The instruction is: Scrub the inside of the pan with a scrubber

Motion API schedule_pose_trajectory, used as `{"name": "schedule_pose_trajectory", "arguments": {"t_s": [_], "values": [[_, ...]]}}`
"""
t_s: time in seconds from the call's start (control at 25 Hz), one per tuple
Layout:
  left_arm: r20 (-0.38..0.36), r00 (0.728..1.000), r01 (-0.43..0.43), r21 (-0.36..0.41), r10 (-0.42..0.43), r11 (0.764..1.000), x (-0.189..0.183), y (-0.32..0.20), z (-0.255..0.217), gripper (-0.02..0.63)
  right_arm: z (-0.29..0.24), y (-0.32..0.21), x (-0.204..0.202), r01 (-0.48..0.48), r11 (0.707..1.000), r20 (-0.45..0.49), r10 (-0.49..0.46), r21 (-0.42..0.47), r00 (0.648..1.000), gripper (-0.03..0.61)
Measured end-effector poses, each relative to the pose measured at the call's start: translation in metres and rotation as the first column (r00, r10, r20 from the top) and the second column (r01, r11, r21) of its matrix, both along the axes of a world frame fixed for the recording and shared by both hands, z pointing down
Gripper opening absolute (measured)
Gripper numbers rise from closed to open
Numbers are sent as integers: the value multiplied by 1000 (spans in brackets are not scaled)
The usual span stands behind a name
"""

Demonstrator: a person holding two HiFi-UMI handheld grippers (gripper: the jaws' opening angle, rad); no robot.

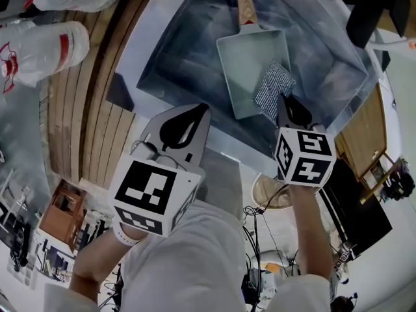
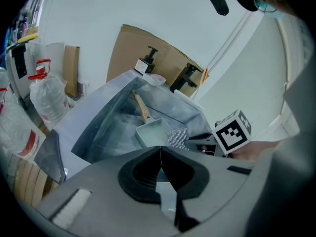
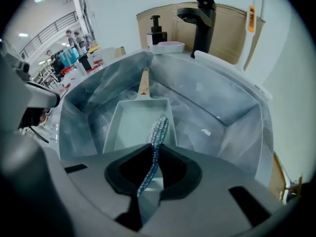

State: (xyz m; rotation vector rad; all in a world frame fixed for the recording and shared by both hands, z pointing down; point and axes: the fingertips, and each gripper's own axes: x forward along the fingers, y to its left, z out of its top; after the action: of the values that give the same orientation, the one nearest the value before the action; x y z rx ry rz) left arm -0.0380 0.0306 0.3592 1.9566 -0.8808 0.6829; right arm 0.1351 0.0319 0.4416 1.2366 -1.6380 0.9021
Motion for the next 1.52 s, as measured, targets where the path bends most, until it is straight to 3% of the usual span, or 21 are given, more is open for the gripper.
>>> {"name": "schedule_pose_trajectory", "arguments": {"t_s": [0.36,0.68,0.76,0.96,1.28,1.52], "values": [[1,1000,5,-1,-5,1000,1,1,0,6,-6,-14,36,-37,998,-122,43,52,992,38],[0,1000,9,0,-9,1000,3,-1,0,5,-12,-19,26,128,987,-211,-106,93,972,38],[0,1000,8,0,-8,1000,3,-1,0,5,-11,-17,20,107,991,-162,-93,80,982,37],[1,1000,4,-4,-4,1000,6,1,1,6,3,-3,5,-56,998,47,57,-23,997,37],[6,1000,-3,4,3,1000,6,-1,-3,6,4,9,-39,-43,996,232,60,-78,971,37],[19,1000,-3,42,2,999,0,-5,-20,6,-23,6,-45,-56,998,287,59,-18,956,38]]}}
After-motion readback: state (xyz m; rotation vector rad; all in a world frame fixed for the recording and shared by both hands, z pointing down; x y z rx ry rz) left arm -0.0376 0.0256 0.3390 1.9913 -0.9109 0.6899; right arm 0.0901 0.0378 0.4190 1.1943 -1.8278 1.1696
